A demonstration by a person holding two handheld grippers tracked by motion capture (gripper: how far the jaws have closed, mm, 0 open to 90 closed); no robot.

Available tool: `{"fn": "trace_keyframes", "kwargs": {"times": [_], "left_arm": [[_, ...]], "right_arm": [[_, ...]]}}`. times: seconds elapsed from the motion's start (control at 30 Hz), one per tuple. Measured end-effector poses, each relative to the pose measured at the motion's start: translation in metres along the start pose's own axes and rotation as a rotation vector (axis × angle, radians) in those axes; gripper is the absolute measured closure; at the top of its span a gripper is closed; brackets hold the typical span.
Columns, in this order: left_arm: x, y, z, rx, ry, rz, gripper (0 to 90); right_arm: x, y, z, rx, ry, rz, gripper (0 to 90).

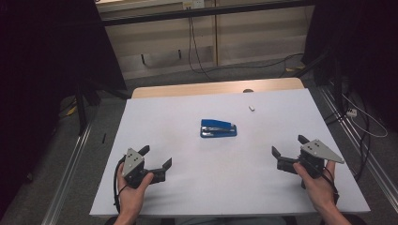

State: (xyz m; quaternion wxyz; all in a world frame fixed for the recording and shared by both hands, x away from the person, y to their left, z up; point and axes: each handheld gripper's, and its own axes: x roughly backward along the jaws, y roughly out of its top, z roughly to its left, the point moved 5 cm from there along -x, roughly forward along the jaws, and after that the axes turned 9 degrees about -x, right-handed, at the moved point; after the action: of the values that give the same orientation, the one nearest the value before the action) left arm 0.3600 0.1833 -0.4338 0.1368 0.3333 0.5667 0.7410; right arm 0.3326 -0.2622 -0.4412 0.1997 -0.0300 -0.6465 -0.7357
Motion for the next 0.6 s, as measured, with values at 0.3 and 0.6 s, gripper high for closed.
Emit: {"fn": "trace_keyframes", "kwargs": {"times": [0.3, 0.6], "left_arm": [[-0.0038, -0.0016, -0.0004, 0.004, -0.012, 0.016, 4.5], [-0.0099, 0.0013, -0.0059, -0.045, 0.004, 0.036, 4.1]], "right_arm": [[-0.0018, -0.0026, 0.0034, 0.019, 0.028, 0.028, 1.4], [-0.0046, -0.0043, 0.0073, 0.025, 0.051, 0.047, 1.3]]}}
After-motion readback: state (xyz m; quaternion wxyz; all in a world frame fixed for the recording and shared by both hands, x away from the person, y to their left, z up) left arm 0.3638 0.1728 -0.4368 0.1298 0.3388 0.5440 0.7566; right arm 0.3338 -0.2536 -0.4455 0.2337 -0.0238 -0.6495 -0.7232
